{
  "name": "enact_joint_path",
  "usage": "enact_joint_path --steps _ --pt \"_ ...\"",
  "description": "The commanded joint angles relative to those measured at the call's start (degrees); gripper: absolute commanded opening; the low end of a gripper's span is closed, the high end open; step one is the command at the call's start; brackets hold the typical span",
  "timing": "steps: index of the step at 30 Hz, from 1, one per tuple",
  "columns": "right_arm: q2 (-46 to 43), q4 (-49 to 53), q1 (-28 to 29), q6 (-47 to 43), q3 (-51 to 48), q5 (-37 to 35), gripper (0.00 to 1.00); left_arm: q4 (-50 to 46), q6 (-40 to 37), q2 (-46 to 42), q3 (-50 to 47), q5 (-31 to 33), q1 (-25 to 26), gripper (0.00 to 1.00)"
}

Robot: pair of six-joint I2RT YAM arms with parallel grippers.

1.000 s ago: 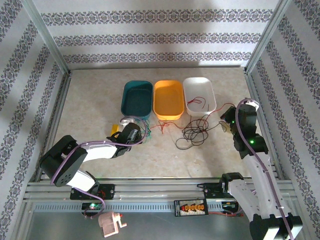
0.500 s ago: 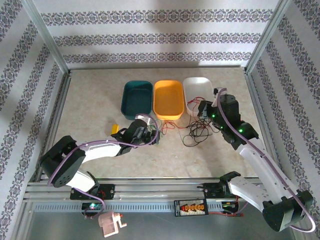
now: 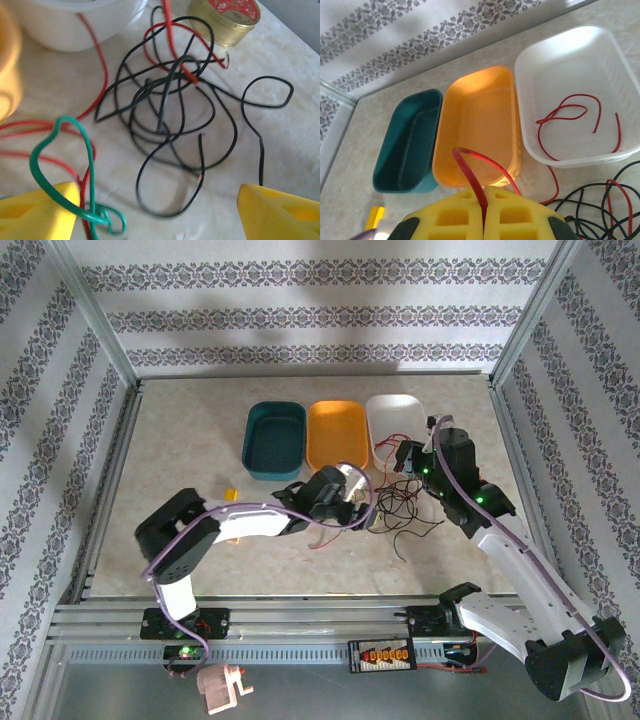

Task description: Untangle the cables

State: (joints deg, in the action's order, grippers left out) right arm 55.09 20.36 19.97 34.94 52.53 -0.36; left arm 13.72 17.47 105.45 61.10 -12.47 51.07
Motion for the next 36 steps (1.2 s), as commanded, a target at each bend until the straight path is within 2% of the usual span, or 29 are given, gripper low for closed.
enact_joint_path --steps 1,4,7,13,15,21,27,30,36 --pt "-1.94 -0.34 -3.05 3.21 0.01 2.67 0.00 1.00 -2.94 5.46 6.22 -1.40 0.61 0.80" --pt "-3.01 -0.26 -5.49 3.99 -0.88 5.36 0.00 -0.22 -3.67 9.94 11.27 -1.50 0.61 0.75" --pt "-3.84 0.07 -6.33 4.22 -1.29 6.50 0.00 -0.59 -3.62 13.00 14.47 -1.67 0.70 0.61" --pt "-4.94 0.47 -6.77 4.61 -1.14 6.34 0.00 0.35 -1.56 15.43 14.84 -0.11 0.70 0.08" --pt "-4.99 0.80 -7.17 4.46 -0.65 6.25 0.00 1.73 -0.17 14.92 13.00 1.62 0.70 0.00" --pt "-6.49 1.68 -8.27 2.62 1.48 3.37 0.00 6.52 6.12 9.71 2.93 9.63 -0.09 0.00" --pt "-10.62 0.91 -9.44 -0.51 3.75 -7.85 0.00 7.00 9.46 3.22 -7.27 15.75 -0.51 0.00" --pt "-11.81 0.27 -10.50 -1.35 4.78 -12.08 0.00 7.55 10.96 1.12 -10.62 17.77 -0.88 0.00" --pt "-12.88 -1.05 -12.18 -2.05 6.90 -15.77 0.00 5.50 12.64 -0.95 -12.85 22.37 -2.23 0.00"
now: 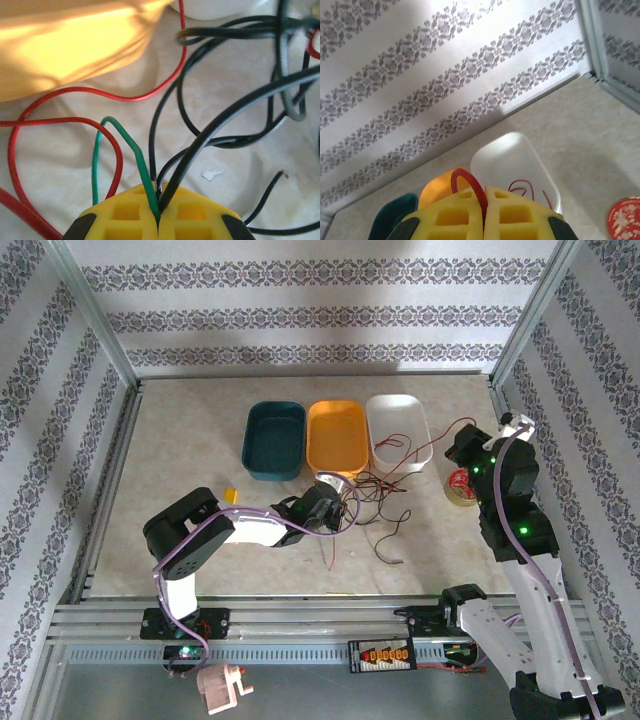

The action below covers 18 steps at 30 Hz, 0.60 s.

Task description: Untangle the cables

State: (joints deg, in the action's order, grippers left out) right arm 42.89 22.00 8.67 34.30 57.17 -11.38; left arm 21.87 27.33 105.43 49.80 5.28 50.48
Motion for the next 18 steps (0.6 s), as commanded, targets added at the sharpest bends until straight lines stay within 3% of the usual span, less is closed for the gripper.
enact_joint_path --steps 1,10,18 --pt "-0.92 -2.85 -1.13 -1.35 2.56 -5.19 0.00 -2.79 3.45 -0.98 -1.84 4.84 -2.01 0.00" --pt "-2.18 -2.58 -2.25 -1.38 4.19 -10.19 0.00 -0.77 9.64 -2.61 -6.53 5.35 -5.77 0.00" --pt "-5.40 -3.53 -3.45 -2.57 3.82 -18.97 0.00 -2.30 12.46 -3.43 -8.01 7.18 -7.23 0.00"
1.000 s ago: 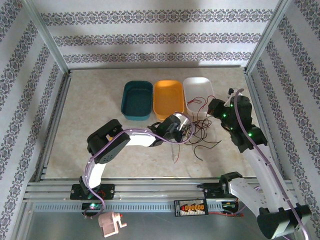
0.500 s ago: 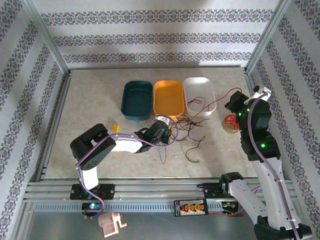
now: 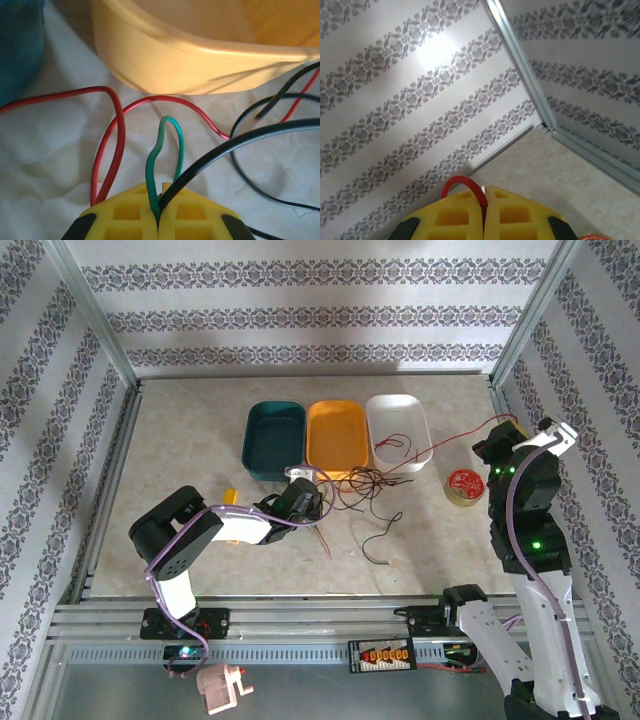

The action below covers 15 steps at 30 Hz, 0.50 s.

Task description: Untangle the cables

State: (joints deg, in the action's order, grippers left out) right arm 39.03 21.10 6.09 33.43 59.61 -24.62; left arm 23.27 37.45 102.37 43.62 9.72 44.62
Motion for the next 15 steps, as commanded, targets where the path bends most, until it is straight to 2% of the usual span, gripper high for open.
enact_joint_path --steps 1,11,15 --pt "-1.90 -2.71 -1.06 -2.13 1.46 -6.09 0.00 -3.84 2.60 -0.33 -1.93 2.92 -1.54 0.00" --pt "-1.31 -0.21 -2.35 -7.23 5.22 -8.24 0.00 -5.41 5.29 -1.70 -3.25 5.08 -2.82 0.00" --pt "0.51 1.07 -2.91 -7.63 7.34 -5.27 0.00 -6.63 6.50 -2.57 -3.96 6.47 -3.44 0.00"
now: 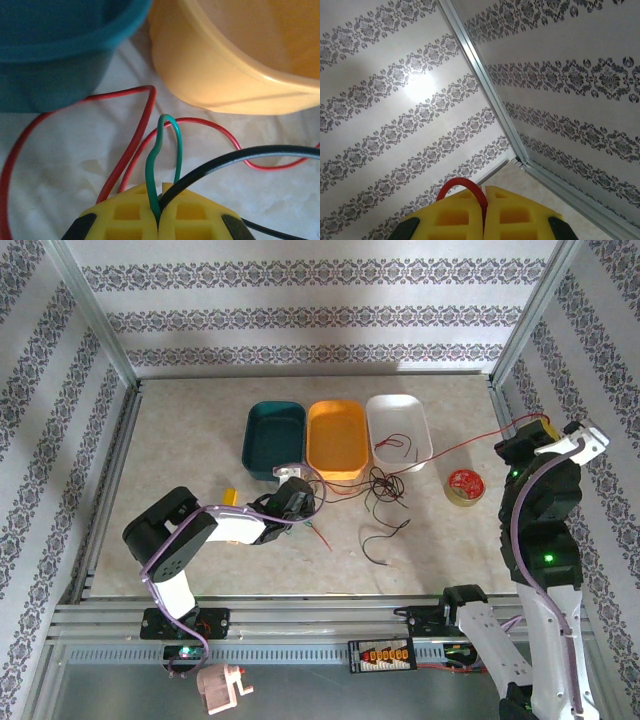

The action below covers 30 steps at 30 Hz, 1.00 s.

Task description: Untangle the cables

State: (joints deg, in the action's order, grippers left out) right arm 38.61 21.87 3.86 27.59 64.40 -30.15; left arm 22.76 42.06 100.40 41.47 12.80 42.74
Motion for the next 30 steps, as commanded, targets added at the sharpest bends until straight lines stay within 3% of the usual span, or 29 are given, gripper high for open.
enact_joint_path --steps 1,20,25,30 --pt "1.59 0.72 -0.86 -2.00 3.39 1.38 0.00 -6.59 2.29 -0.80 -1.99 3.92 -1.73 0.00" --pt "14.09 12.88 -5.41 -6.34 24.86 18.75 0.00 -16.95 8.68 -2.53 -2.54 11.72 -3.10 0.00" --pt "15.64 11.80 -6.20 -5.32 27.18 21.64 0.00 -18.15 9.12 -2.32 -2.11 12.16 -3.19 0.00" --pt "18.17 6.32 -7.76 -1.78 29.93 29.05 0.00 -19.41 9.70 -2.31 -2.10 12.69 -3.36 0.00"
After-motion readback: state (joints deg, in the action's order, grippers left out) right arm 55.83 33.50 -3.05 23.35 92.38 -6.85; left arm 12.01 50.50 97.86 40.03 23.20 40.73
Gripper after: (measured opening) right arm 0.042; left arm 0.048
